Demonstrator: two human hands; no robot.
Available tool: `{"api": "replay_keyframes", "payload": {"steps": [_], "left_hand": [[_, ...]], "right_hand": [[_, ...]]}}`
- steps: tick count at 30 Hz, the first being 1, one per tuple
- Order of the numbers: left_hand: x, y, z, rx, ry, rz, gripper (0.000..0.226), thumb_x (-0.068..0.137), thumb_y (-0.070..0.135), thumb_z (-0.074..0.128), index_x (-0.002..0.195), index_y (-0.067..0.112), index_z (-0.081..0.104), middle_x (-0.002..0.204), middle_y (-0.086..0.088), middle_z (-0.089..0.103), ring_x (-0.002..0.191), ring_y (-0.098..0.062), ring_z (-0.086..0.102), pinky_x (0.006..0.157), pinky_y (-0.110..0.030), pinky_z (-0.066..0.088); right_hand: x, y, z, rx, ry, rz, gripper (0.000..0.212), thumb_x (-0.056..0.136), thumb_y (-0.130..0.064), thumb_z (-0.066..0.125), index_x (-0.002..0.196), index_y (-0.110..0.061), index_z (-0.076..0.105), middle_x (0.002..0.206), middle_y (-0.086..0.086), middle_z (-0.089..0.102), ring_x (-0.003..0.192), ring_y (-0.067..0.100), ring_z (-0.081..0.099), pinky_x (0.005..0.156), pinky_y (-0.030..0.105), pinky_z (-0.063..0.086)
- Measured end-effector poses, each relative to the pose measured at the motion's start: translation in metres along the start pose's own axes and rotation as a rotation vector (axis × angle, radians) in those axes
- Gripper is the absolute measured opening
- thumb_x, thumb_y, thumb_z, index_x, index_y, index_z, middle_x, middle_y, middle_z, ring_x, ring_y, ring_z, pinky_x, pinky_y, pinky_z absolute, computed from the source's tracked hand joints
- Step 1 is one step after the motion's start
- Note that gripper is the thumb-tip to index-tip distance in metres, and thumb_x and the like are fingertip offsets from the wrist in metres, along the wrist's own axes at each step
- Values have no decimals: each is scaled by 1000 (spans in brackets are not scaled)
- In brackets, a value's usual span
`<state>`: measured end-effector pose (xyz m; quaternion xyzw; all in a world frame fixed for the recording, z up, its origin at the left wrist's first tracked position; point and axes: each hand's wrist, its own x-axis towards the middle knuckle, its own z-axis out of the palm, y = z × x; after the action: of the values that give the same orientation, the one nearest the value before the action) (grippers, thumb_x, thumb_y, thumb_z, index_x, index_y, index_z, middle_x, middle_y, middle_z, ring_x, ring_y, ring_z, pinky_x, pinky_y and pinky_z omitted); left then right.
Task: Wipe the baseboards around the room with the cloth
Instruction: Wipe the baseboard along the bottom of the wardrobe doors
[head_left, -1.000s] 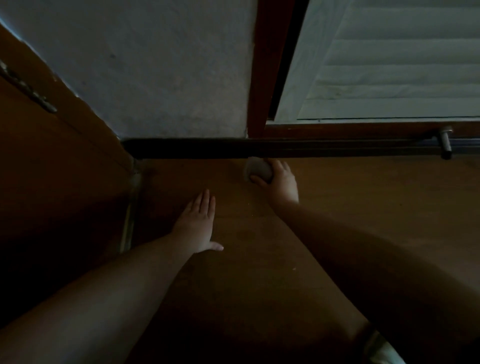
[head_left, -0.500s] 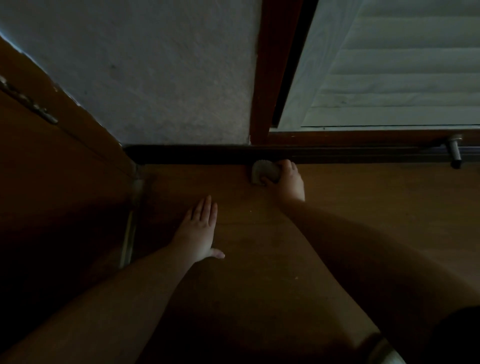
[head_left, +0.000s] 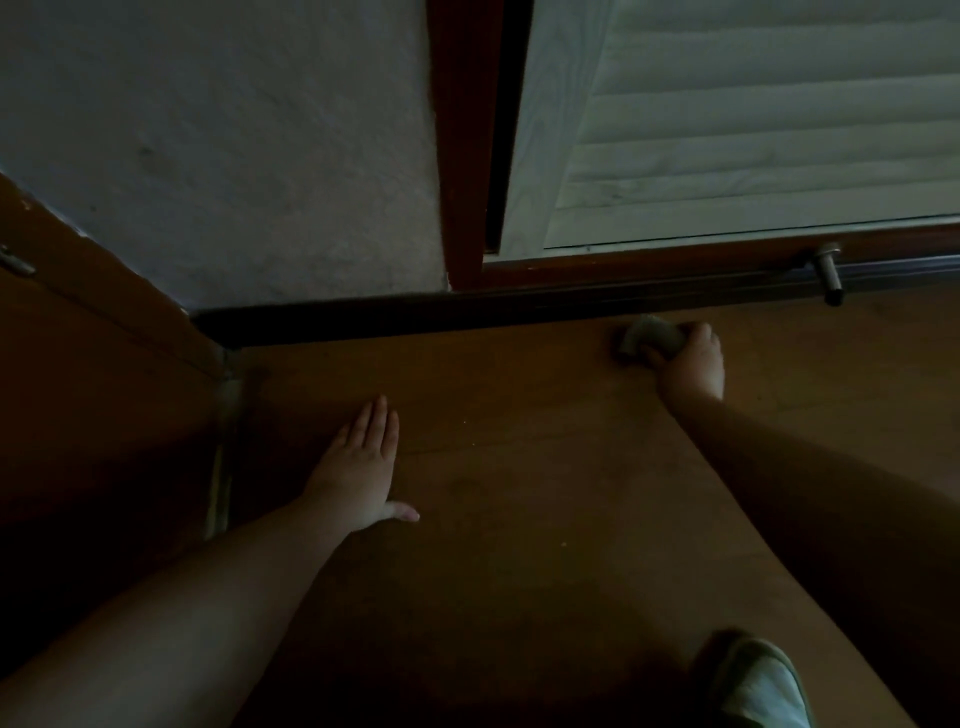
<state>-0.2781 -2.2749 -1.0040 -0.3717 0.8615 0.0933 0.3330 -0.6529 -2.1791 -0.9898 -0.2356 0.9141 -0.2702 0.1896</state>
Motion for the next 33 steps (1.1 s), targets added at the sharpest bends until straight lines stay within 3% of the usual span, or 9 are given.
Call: {"api": "replay_keyframes", "payload": {"steps": [9,16,21,33], "left_hand": [[7,8,-7,-30,45,62,138,68,70,73,154,17,-21,160,-9,-30,150,-27,-19,121,-46,2],[10,8,-6,-91,22,59,137,69,63,77,154,17,-21,160,-9,-29,150,-30,-17,121,-44,2],[11,9,-6,-151,5,49,136,70,57,80,155,20,-20,159,-6,-32,149,-27,-20,121,-45,3],[12,9,-6,-78,-7,50,138,69,60,79,153,18,-22,158,-9,-34,148,-29,-22,121,-46,2]], "right_hand": [[-62,-47,63,41,-231,-299,57,85,-25,74,135,-19,47,135,6,47,119,21,52,95,29,45],[-109,-115,124,177,-280,-455,54,84,-24,75,131,-17,49,129,4,50,117,18,52,98,33,49],[-93,-123,126,289,-210,-350,50,83,-19,75,127,-16,50,129,3,51,120,18,52,103,36,47],[-3,-29,24,131,34,-133,50,86,-13,71,130,-14,48,132,8,49,122,23,51,100,31,42]]}}
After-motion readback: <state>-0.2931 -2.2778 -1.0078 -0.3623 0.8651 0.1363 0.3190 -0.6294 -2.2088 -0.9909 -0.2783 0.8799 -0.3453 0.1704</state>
